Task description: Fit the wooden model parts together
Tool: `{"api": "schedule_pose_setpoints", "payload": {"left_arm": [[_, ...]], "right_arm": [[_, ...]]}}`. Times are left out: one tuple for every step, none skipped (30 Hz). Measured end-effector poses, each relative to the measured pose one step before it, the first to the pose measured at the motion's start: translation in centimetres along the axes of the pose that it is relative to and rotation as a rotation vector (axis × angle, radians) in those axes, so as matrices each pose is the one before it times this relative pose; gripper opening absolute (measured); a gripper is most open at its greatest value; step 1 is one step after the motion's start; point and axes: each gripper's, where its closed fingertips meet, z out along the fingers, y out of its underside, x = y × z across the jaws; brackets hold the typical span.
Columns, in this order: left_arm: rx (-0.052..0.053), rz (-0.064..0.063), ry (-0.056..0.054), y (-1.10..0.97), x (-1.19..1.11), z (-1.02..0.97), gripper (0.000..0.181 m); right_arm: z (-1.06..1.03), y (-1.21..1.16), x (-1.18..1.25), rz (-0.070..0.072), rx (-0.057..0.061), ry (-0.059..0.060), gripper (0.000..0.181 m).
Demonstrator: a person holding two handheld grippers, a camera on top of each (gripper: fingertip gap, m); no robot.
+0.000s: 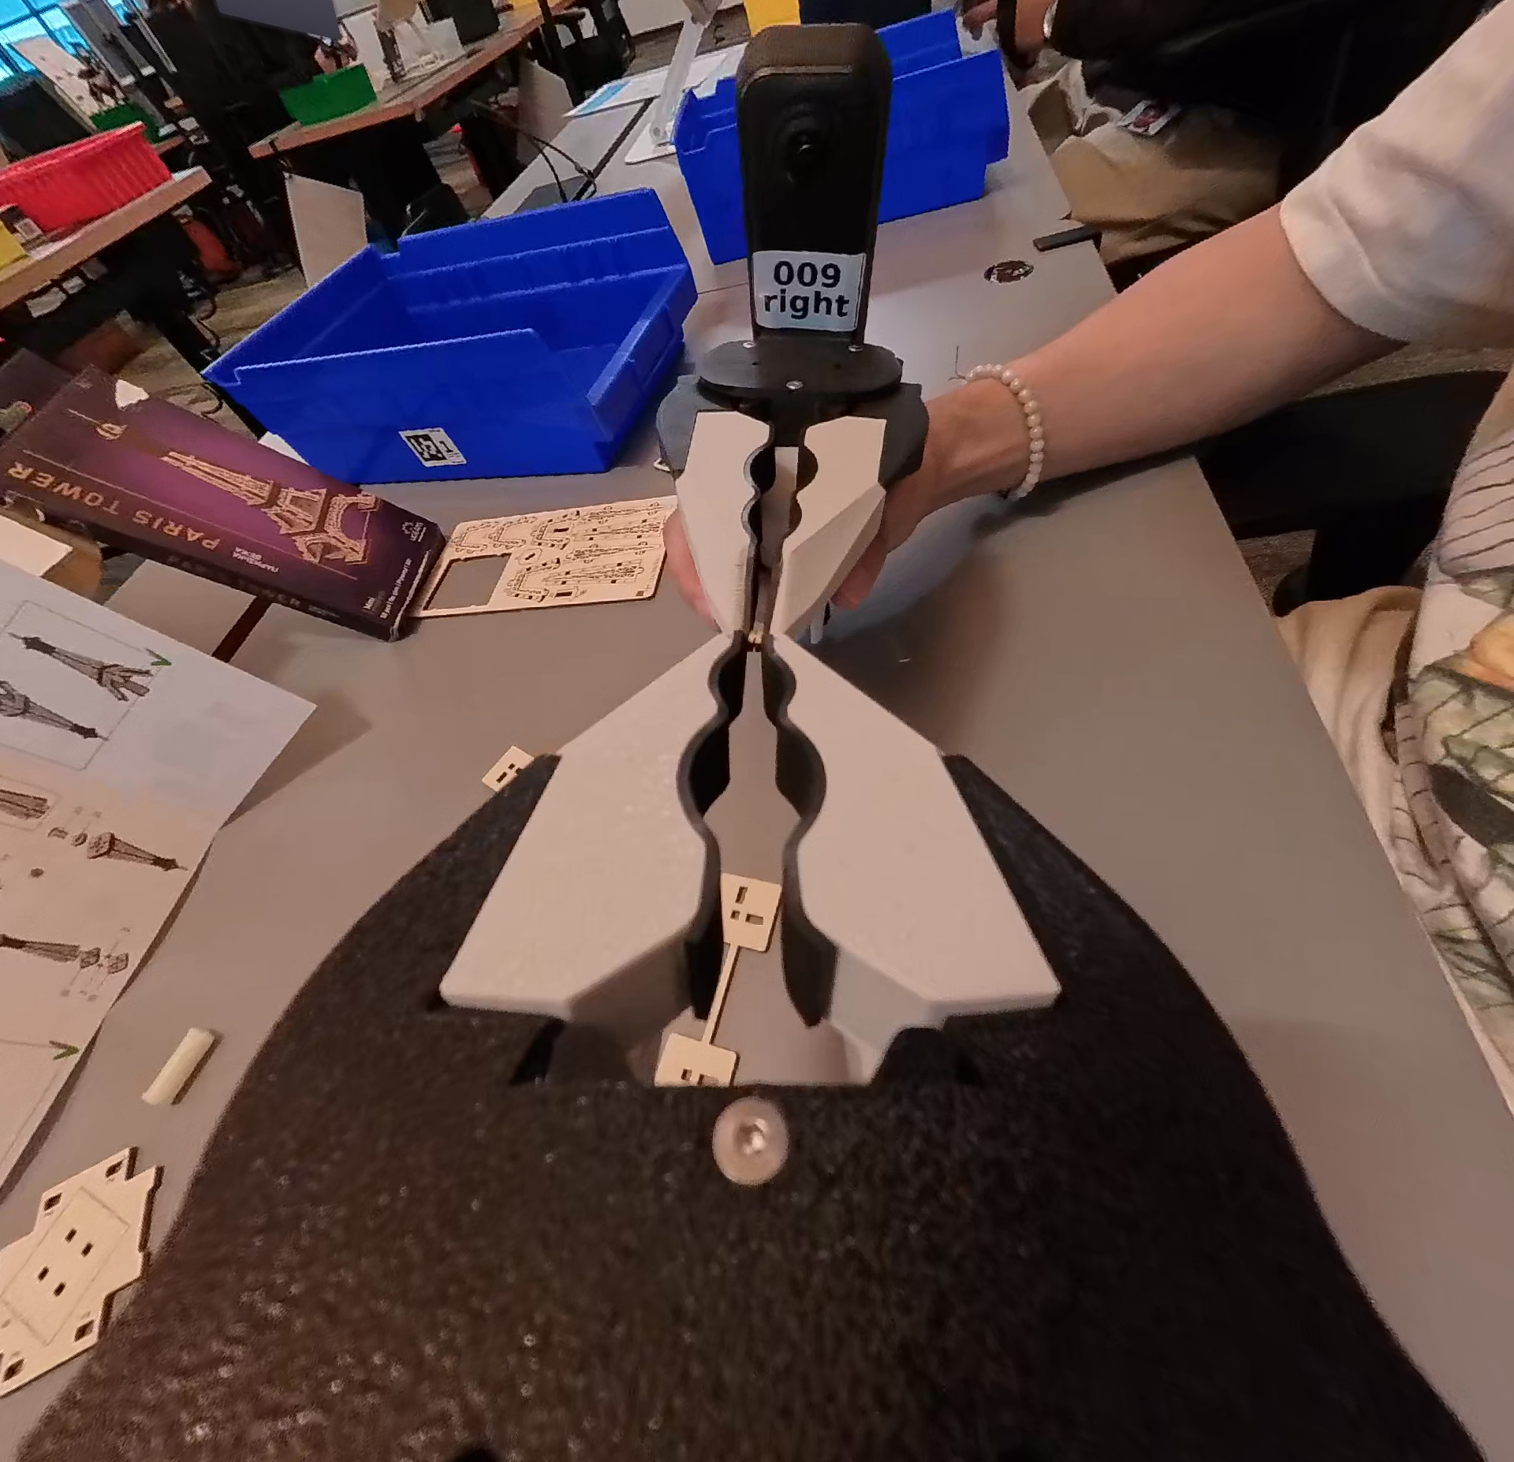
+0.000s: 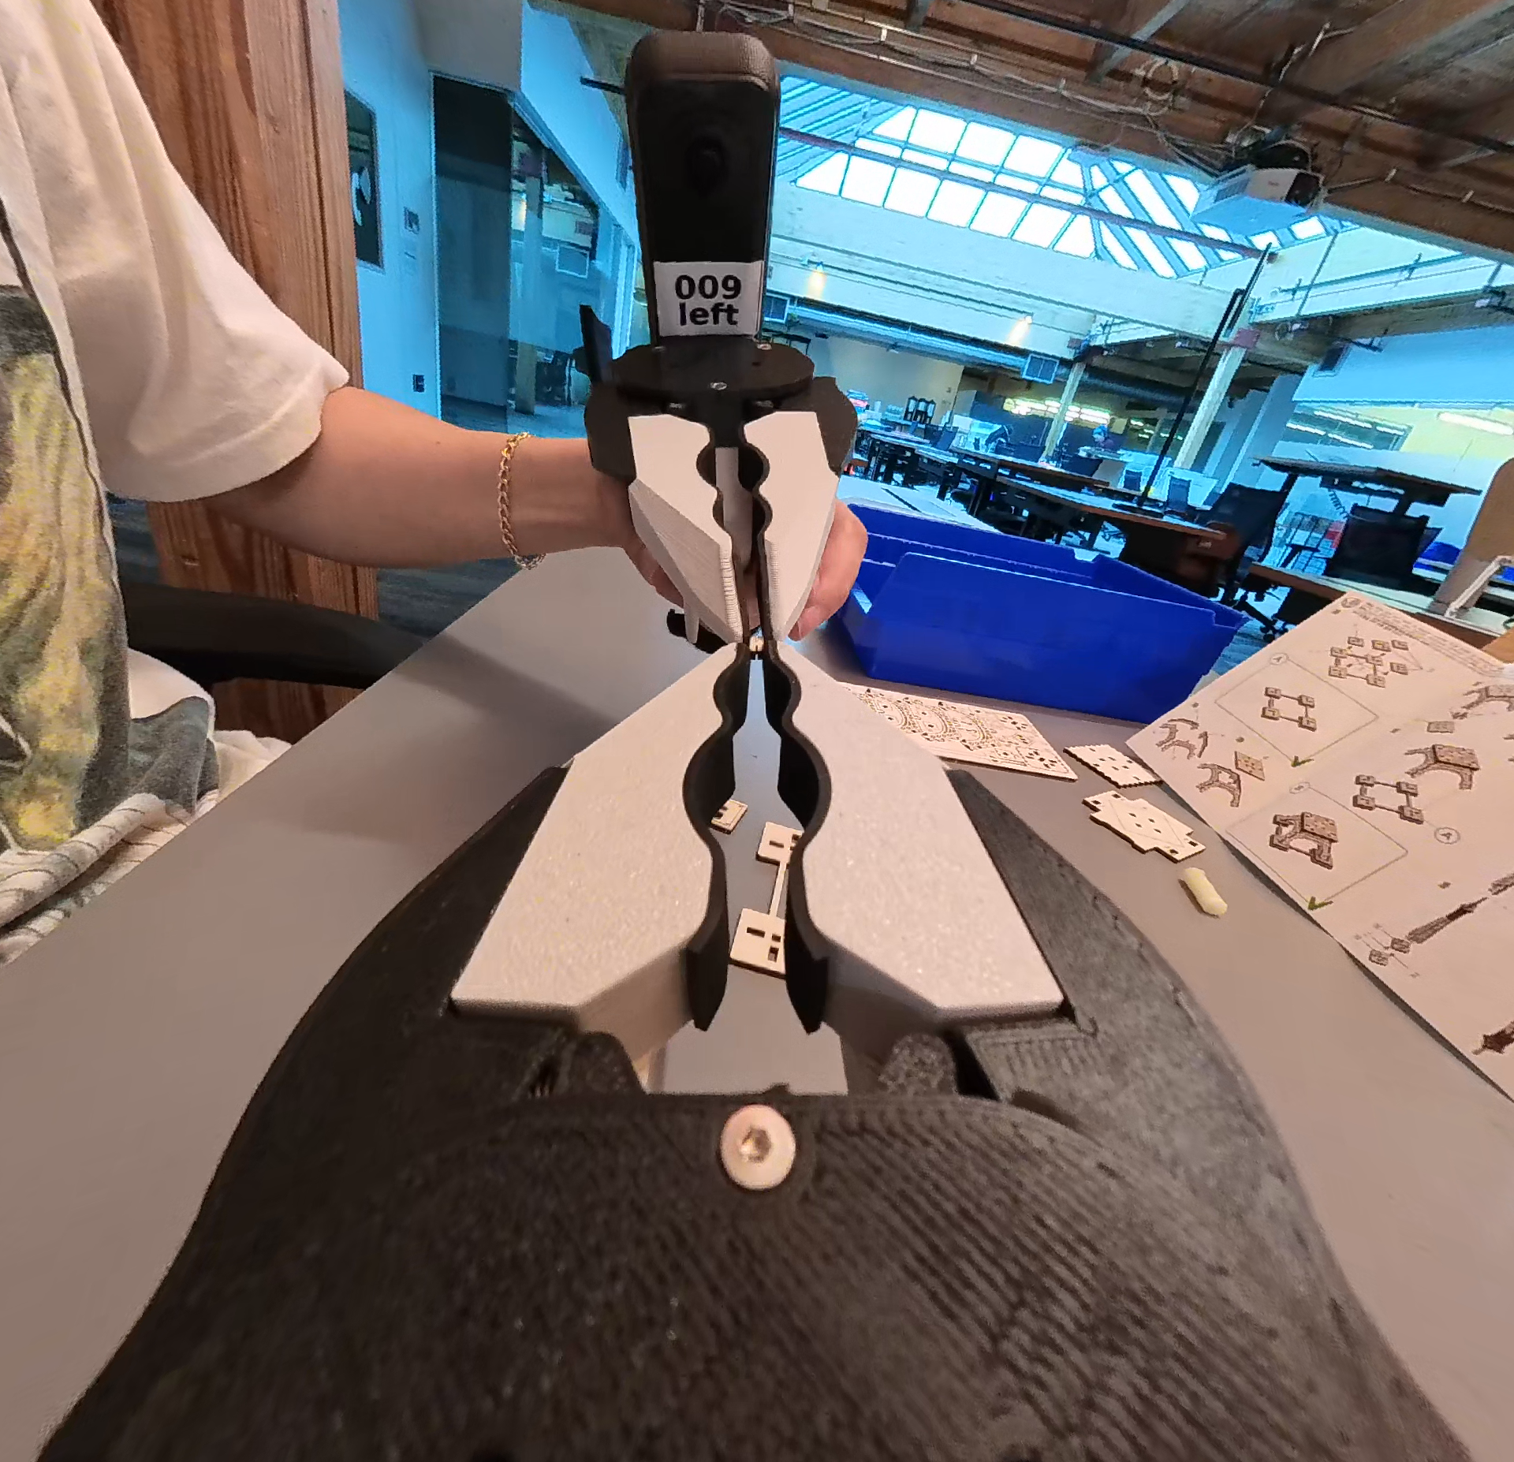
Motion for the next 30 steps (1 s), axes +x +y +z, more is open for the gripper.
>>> {"api": "schedule_pose_setpoints", "payload": {"left_arm": [[-0.0013, -0.0008, 0.0043, -0.024, 0.069, -0.016, 0.001], [0.0008, -0.0032, 0.0042, -0.041, 0.052, -0.013, 0.003], [0.0035, -0.0058, 0.0028, -0.053, 0.01, -0.01, 0.003], [0.006, -0.0076, 0.0044, -0.04, 0.038, -0.005, 0.003], [0.0062, -0.0117, 0.0034, -0.01, 0.01, 0.016, 0.002], [0.0076, -0.0129, 0.0007, 0.026, -0.02, 0.046, 0.002], [0.0077, -0.0128, 0.0028, 0.057, 0.011, 0.037, 0.002], [0.0096, -0.0088, 0.0012, 0.011, 0.011, 0.013, 0.0], [0.0111, -0.004, 0.001, -0.024, 0.03, 0.007, 0.0], [0.0093, -0.0039, 0.0015, -0.025, 0.054, -0.007, 0.0], [0.007, -0.0048, -0.0006, -0.047, 0.009, -0.007, 0.0], [0.0053, -0.0014, -0.0074, -0.07, -0.077, 0.014, 0.0], [0.0006, 0.0044, -0.0091, -0.044, -0.086, 0.022, 0.0], [-0.006, 0.0073, -0.004, 0.011, -0.01, 0.014, 0.0], [-0.0132, 0.0096, -0.006, 0.058, -0.055, 0.03, 0.0], [-0.0206, 0.0145, -0.0095, 0.153, -0.106, 0.04, 0.0], [-0.0346, 0.0206, -0.0112, 0.33, -0.156, 0.012, 0.0], [-0.0523, 0.0272, -0.0155, 0.59, -0.299, -0.024, 0.0], [-0.066, 0.0318, -0.0146, 0.843, -0.355, -0.044, 0.0], [-0.0778, 0.0288, -0.0013, 1.097, -0.224, 0.002, 0.0], [-0.0805, 0.0217, 0.0085, 1.197, -0.12, 0.134, 0.0], [-0.0686, 0.0153, 0.0124, 1.066, -0.075, 0.287, 0.0], [-0.059, 0.0099, 0.0241, 0.956, 0.094, 0.422, 0.0], [-0.0547, 0.0078, 0.033, 0.885, 0.208, 0.525, 0.0], [-0.0508, 0.01, 0.0272, 0.8, 0.106, 0.559, 0.0], [-0.0482, 0.0124, 0.0226, 0.72, 0.036, 0.593, 0.0], [-0.0439, 0.0119, 0.0203, 0.609, -0.004, 0.576, 0.0], [-0.0387, 0.0117, 0.0225, 0.499, 0.032, 0.568, 0.0], [-0.0259, 0.0083, 0.0219, 0.266, 0.036, 0.493, 0.0], [-0.0161, 0.0049, 0.015, 0.091, -0.042, 0.394, 0.0]], "right_arm": [[-0.034, -0.046, -0.047, -0.0016, 0.0019, -0.0035, 0.001], [-0.018, -0.023, 0.01, -0.0015, -0.0004, 0.0018, 0.001], [-0.008, -0.038, 0.038, -0.0057, 0.001, 0.004, 0.001], [-0.036, -0.088, -0.004, -0.003, 0.0043, 0.001, 0.001], [-0.043, -0.019, -0.019, 0.0014, 0.0012, -0.0026, 0.002], [-0.062, 0.012, 0.047, 0.001, 0.0003, 0.0022, 0.002], [-0.054, 0.044, 0.016, -0.0029, -0.0016, 0.0009, 0.002], [-0.058, 0.029, -0.038, -0.0022, -0.0008, -0.0019, 0.002], [-0.028, -0.036, -0.077, 0.0027, 0.0036, -0.0044, 0.002], [-0.024, -0.033, -0.029, 0.006, 0.0047, -0.0027, 0.002], [-0.037, -0.057, -0.027, 0.0057, 0.0058, -0.0042, 0.002], [-0.038, -0.079, 0.076, 0.0042, 0.007, 0.0032, 0.002], [-0.044, -0.056, 0.134, 0.0016, 0.0065, 0.0076, 0.001], [-0.048, -0.013, 0.04, -0.0014, 0.0025, 0.0013, 0.001], [-0.034, 0.037, 0.043, -0.0023, -0.0015, 0.0022, 0.001], [-0.027, 0.102, 0.111, -0.0097, -0.0068, 0.0089, 0.002], [-0.043, 0.214, 0.141, -0.0216, -0.0165, 0.0118, 0.002], [-0.057, 0.436, 0.149, -0.032, -0.035, 0.0112, 0.004], [-0.06, 0.77, 0.294, -0.0367, -0.0591, 0.0184, 0.006], [-0.02, 1.252, 0.539, -0.043, -0.0916, 0.0327, 0.006], [0.082, 1.556, 0.258, -0.0568, -0.1096, 0.0174, 0.007], [0.237, 1.572, -0.383, -0.0739, -0.1123, -0.0169, 0.005], [0.413, 1.45, -0.589, -0.075, -0.1068, -0.0217, 0.003], [0.581, 1.037, -0.527, -0.0658, -0.0832, -0.0103, 0.0], [0.657, 0.557, -0.452, -0.0609, -0.0546, 0.0007, 0.0], [0.639, 0.422, -0.35, -0.0663, -0.0491, 0.008, 0.0], [0.553, 0.343, -0.513, -0.0758, -0.0462, -0.0043, 0.0], [0.471, 0.149, -0.511, -0.075, -0.0325, -0.0069, 0.0], [0.377, 0.054, -0.271, -0.0619, -0.0235, 0.0061, 0.0], [0.257, 0.052, -0.06, -0.0464, -0.0196, 0.0148, 0.0]]}}
